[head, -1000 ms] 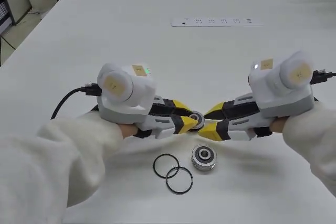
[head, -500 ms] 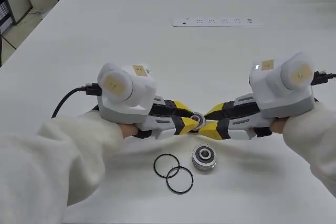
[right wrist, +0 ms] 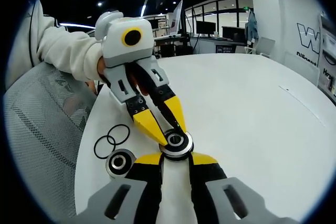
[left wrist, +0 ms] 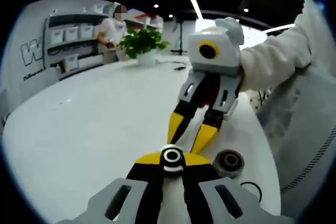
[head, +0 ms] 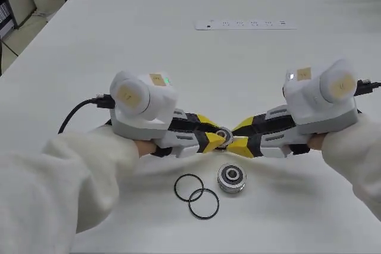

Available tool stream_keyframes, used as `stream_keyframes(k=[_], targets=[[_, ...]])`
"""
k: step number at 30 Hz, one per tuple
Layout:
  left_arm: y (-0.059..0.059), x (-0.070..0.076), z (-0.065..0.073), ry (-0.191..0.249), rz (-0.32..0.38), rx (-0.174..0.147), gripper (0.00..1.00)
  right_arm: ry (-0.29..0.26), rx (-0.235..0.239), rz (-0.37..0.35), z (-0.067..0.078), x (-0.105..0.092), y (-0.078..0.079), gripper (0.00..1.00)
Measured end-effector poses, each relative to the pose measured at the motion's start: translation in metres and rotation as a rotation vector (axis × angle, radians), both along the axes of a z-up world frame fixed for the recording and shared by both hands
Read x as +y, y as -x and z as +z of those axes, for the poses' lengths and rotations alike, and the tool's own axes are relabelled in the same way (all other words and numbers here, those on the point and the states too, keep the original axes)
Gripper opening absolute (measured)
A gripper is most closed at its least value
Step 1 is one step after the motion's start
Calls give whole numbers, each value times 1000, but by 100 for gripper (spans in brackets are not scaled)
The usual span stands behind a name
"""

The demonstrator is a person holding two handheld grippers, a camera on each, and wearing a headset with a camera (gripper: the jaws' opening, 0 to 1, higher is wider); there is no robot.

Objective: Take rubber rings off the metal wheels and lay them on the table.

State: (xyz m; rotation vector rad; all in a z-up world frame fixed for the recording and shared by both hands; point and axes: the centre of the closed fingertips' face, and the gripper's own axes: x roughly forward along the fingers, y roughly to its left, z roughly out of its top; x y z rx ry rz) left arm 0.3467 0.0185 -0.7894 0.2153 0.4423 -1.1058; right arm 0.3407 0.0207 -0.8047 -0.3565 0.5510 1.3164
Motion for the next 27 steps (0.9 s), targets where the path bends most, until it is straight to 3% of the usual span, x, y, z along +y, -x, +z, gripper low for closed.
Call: stream_keyframes(k=[19,27], targets=[[1,1,1,6,5,-1,14,-7,57,-21,0,-1,5,11],[1,1,0,3,-1,-6,14,-4,55,-17,1,-1,6,10]])
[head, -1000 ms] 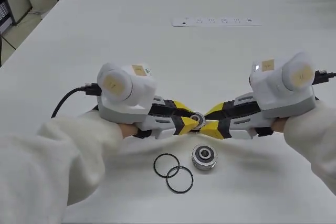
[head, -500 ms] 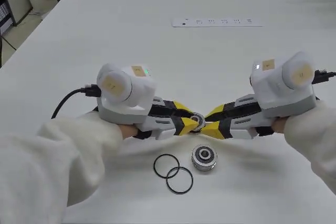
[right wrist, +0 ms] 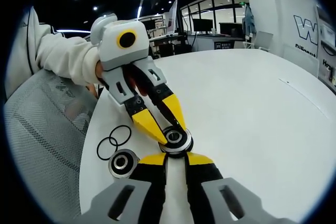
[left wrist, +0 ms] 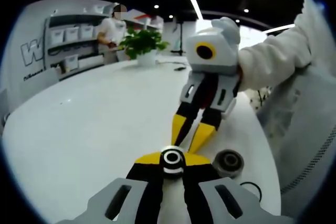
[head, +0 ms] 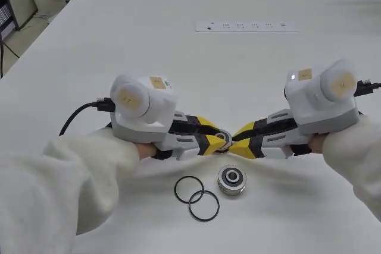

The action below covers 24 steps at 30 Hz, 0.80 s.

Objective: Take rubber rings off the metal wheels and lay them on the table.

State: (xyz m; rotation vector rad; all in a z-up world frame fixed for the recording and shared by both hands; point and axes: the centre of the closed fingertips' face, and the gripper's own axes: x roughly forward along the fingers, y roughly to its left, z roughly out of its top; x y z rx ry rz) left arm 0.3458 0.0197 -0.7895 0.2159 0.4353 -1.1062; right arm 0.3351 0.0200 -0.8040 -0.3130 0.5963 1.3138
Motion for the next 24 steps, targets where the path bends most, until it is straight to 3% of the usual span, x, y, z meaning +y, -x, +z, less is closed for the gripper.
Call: stream_keyframes(k=[4,6,11,14,24], targets=[[0,1,0,-1,-3,-3,14,1,-3,3,0,-1,0,7],[0,1,0,-1,-3,-4,14,3,-6,11,0,-2,1,0],[0,0,-1,-2,-6,-6,14,1,-13,2,0,-2,-3,0],[0,0,-1,0,-7,-6,14,-1,0,-5,1,-4,-2,12],[1,0,0,4,-7,-8,14,-2,-70,25,-1,4,1,23]])
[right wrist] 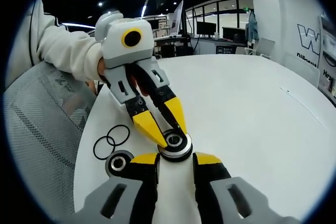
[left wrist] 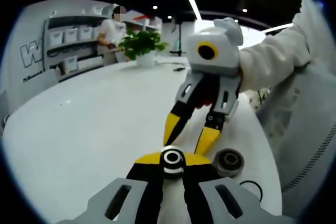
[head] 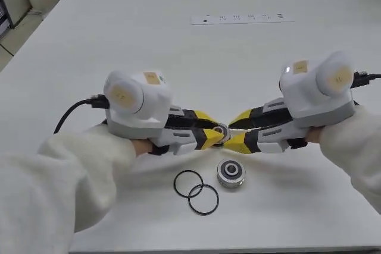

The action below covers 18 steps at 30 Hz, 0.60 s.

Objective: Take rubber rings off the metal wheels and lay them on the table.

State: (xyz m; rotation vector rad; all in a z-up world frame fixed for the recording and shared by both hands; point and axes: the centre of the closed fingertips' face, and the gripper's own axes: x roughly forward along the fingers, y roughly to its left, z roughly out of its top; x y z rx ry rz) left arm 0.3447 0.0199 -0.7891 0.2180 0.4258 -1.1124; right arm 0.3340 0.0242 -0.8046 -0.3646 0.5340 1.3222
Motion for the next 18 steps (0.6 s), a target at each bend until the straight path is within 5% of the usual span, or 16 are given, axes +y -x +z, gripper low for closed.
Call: stream_keyframes(k=[18], targets=[[1,0,0,7,9,-2,14,16,40,-3,-1,-4,2,15]])
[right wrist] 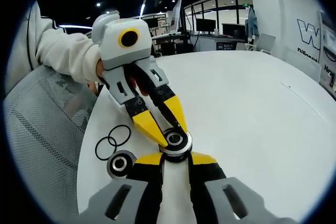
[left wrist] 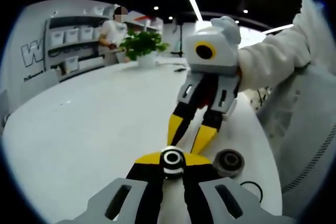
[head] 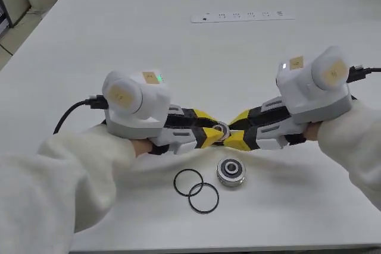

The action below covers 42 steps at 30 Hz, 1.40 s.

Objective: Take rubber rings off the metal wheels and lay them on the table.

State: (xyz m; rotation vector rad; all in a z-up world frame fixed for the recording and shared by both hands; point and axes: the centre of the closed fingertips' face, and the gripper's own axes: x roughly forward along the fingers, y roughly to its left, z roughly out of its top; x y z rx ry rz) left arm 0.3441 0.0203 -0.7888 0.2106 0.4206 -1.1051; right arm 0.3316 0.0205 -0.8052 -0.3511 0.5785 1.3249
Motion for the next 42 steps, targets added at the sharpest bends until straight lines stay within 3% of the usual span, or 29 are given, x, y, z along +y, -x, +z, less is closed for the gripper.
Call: stream_keyframes(k=[1,2,3,8,12,16,18,21,24,26,27,29,35,42], targets=[[0,0,0,0,1,0,14,8,1,-3,-1,-2,0,11],[0,0,0,1,1,0,14,46,-5,-29,-7,-8,-4,1],[1,0,0,3,-1,1,14,2,17,-16,-4,-4,0,1],[0,0,0,3,0,0,14,19,25,-32,-3,-4,-4,2],[0,0,0,4,1,0,14,26,65,-77,-4,-6,-7,4],[0,0,0,3,2,-1,14,23,143,-124,-5,-5,-7,3],[0,-1,0,5,3,0,14,26,142,-121,-5,-5,-8,2],[0,-1,0,5,6,0,14,19,216,-175,-5,-5,-7,0],[0,0,0,4,6,-1,14,14,197,-165,-5,-5,-8,0],[0,0,0,4,6,-1,14,-5,237,-217,-6,-6,-12,0],[0,0,0,2,4,-4,14,6,226,-216,-7,-9,-14,0],[1,0,0,1,1,-5,14,-18,272,-248,-4,-8,-15,0],[1,0,0,3,-3,-5,14,-27,285,-269,-4,-10,-17,0],[1,0,-1,0,-5,-9,14,-61,331,-294,-1,-11,-17,0]])
